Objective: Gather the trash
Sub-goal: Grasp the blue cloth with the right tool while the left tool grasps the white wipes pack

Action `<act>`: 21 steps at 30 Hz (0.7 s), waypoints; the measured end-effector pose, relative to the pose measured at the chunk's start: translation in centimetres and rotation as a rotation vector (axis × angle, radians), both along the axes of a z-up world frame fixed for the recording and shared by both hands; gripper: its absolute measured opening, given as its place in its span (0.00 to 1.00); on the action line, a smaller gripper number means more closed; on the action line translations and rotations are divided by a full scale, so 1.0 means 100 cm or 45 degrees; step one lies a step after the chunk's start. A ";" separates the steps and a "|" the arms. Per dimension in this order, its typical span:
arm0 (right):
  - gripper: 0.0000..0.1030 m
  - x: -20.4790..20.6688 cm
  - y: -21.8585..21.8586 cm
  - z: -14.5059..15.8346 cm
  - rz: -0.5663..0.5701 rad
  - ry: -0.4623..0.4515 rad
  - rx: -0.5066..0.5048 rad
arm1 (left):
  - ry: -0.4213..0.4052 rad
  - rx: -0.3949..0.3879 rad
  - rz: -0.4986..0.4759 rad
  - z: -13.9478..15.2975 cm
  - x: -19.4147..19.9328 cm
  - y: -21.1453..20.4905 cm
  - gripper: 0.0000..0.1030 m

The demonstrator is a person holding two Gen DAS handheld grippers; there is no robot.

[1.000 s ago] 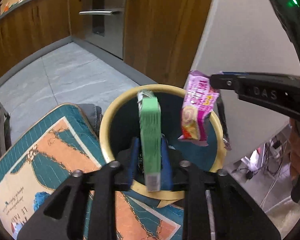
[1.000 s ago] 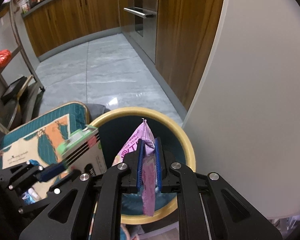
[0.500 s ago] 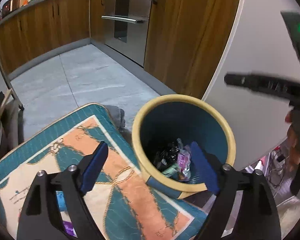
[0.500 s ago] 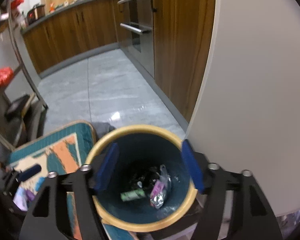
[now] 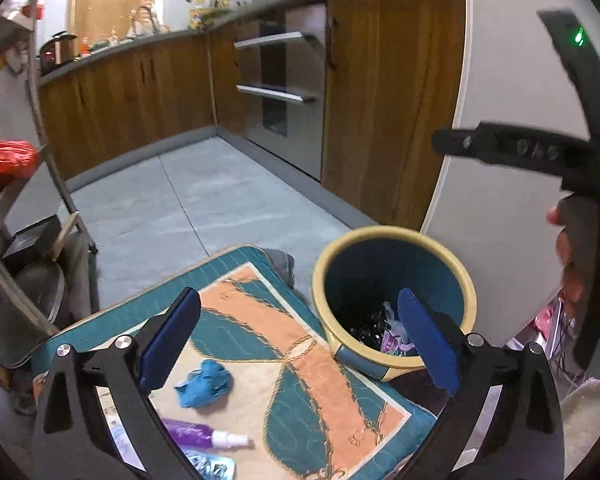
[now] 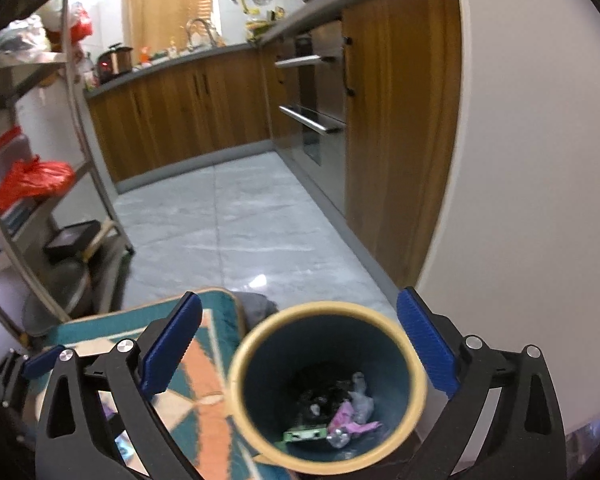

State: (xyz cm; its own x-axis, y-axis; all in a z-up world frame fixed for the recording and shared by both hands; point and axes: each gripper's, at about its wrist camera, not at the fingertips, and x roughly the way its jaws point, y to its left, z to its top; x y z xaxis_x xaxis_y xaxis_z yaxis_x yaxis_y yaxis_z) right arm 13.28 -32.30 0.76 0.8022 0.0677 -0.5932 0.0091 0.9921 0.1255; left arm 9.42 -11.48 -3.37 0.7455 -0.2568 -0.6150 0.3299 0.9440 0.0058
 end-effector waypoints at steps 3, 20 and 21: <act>0.95 -0.002 0.017 0.004 0.050 0.016 0.041 | -0.035 -0.013 0.048 0.012 -0.014 0.018 0.95; 0.95 -0.013 0.164 -0.009 0.321 0.168 0.089 | -0.011 -0.023 0.513 0.006 -0.078 0.215 0.95; 0.95 -0.012 0.169 -0.015 0.302 0.202 0.117 | 0.007 -0.031 0.520 0.000 -0.081 0.224 0.95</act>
State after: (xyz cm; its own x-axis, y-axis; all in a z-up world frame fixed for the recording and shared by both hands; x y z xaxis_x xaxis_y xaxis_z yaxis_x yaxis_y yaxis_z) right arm 12.12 -15.45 -0.72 0.6554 0.3016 -0.6924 -0.1953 0.9533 0.2304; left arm 1.37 10.92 -3.35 0.7859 0.0456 -0.6166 -0.0724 0.9972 -0.0186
